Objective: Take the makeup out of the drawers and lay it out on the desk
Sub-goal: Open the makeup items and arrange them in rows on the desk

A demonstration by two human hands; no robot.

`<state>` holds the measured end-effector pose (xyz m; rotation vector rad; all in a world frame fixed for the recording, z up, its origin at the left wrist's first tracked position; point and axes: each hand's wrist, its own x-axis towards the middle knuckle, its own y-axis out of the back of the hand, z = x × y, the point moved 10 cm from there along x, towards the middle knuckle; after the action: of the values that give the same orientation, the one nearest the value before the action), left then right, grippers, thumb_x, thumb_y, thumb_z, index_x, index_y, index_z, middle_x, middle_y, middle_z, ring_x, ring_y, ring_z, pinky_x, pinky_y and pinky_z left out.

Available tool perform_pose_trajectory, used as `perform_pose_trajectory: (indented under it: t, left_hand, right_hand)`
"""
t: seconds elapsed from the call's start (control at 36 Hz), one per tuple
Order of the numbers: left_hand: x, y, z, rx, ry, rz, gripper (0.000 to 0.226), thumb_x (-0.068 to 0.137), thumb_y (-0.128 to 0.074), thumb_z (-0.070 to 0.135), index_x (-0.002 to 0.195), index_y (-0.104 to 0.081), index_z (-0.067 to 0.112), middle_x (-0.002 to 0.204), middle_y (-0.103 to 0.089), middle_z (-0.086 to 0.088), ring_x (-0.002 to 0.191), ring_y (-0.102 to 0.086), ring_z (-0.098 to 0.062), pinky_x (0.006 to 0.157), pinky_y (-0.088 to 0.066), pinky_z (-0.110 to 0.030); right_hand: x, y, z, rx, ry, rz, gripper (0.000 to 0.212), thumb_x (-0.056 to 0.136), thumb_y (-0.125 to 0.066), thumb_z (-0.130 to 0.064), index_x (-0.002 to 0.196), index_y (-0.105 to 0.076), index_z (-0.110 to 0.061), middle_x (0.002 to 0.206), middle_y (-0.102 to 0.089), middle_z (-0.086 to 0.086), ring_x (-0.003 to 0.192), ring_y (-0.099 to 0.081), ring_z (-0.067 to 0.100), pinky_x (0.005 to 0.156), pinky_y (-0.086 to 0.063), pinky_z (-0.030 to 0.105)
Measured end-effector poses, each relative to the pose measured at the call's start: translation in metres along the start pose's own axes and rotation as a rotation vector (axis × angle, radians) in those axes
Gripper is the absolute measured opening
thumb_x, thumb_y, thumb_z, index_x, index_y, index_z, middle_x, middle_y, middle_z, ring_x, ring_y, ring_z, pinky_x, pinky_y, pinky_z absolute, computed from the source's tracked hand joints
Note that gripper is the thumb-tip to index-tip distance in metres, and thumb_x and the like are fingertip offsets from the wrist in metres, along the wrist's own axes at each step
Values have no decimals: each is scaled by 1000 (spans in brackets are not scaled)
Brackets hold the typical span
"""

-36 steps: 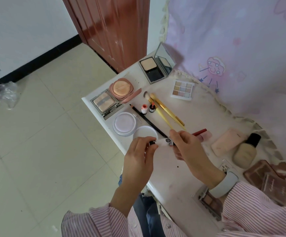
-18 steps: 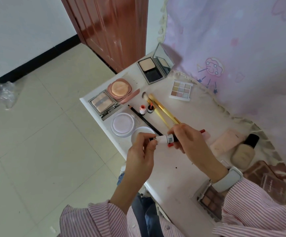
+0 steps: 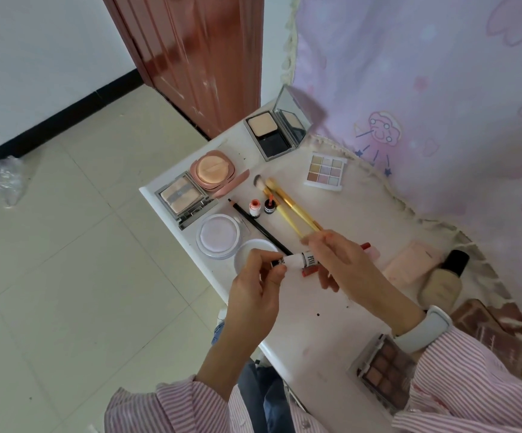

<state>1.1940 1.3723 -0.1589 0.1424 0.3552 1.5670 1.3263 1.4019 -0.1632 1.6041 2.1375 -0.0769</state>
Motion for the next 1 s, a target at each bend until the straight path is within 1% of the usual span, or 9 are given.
perform_pose_trajectory:
  t: [0.06, 0.17, 0.31, 0.39, 0.5, 0.61, 0.69, 0.83, 1.0]
  left_hand:
    - [1, -4, 0, 4, -1, -24, 31, 93, -51, 8, 90, -44, 37, 78, -59, 5, 77, -51, -13, 63, -39, -10]
    - [4, -11, -1, 17, 23, -83, 29, 93, -50, 9, 88, -43, 36, 80, -54, 18, 78, -52, 4, 66, -38, -5]
    - [9, -6, -8, -64, 79, -93, 21, 94, -47, 6, 87, -50, 26, 78, -58, 5, 68, -53, 1, 64, -41, -11]
    - [11, 7, -20, -216, 181, -59, 12, 95, -47, 8, 88, -54, 15, 75, -62, 0, 59, -50, -1, 59, -40, -15]
    - [9, -1, -28, -486, 321, -85, 7, 91, -50, 10, 95, -54, 4, 82, -67, -6, 67, -55, -11, 58, -46, -22]
    - [10, -33, -17, -687, 360, -212, 24, 91, -49, 14, 113, -57, 8, 89, -63, -6, 83, -62, -15, 66, -49, -25]
    - [14, -53, -14, -731, 394, -246, 28, 95, -45, 15, 119, -57, 10, 86, -64, 2, 91, -64, -14, 70, -50, -25]
    - [30, -69, -11, -671, 401, -182, 21, 98, -42, 15, 114, -55, 10, 95, -69, 0, 103, -64, -16, 74, -53, -27]
    - [66, -77, 7, -342, 227, -99, 16, 96, -49, 22, 111, -48, 23, 109, -66, 10, 103, -61, -1, 83, -49, -16]
  right_hand:
    - [2, 7, 1, -71, 5, 50, 25, 96, -43, -24, 92, -62, -7, 55, -52, -8, 44, -45, 0, 47, -36, 13]
    - [-1, 13, -11, -162, 119, 33, 11, 95, -47, -13, 92, -58, -14, 71, -52, -10, 60, -52, -8, 56, -40, 8]
    - [-2, 47, -15, -231, 205, 46, 23, 92, -49, -17, 90, -56, -39, 90, -60, -11, 82, -56, 9, 76, -49, 23]
    - [-5, 90, -20, -77, 231, 191, 32, 91, -51, -15, 96, -59, -44, 87, -62, -12, 72, -55, 2, 67, -45, 13]
    - [-4, 116, 9, 225, 63, 301, 29, 96, -38, 3, 107, -61, -10, 80, -54, 6, 56, -48, 7, 51, -41, 16]
    - [1, 95, 45, 763, -150, 275, 23, 93, -40, 0, 96, -62, -6, 72, -60, 2, 57, -56, 10, 47, -43, 16]
    - [4, 84, 57, 899, -209, 278, 21, 94, -39, -2, 97, -59, -5, 70, -63, 3, 55, -57, 10, 46, -45, 18]
    - [11, 91, 61, 654, -184, 345, 16, 99, -36, -9, 96, -51, -11, 84, -73, 4, 62, -58, 15, 57, -44, 28]
    - [18, 116, 48, 78, -69, 499, 13, 94, -51, -20, 107, -51, -20, 95, -55, -7, 81, -51, 2, 65, -42, 6]
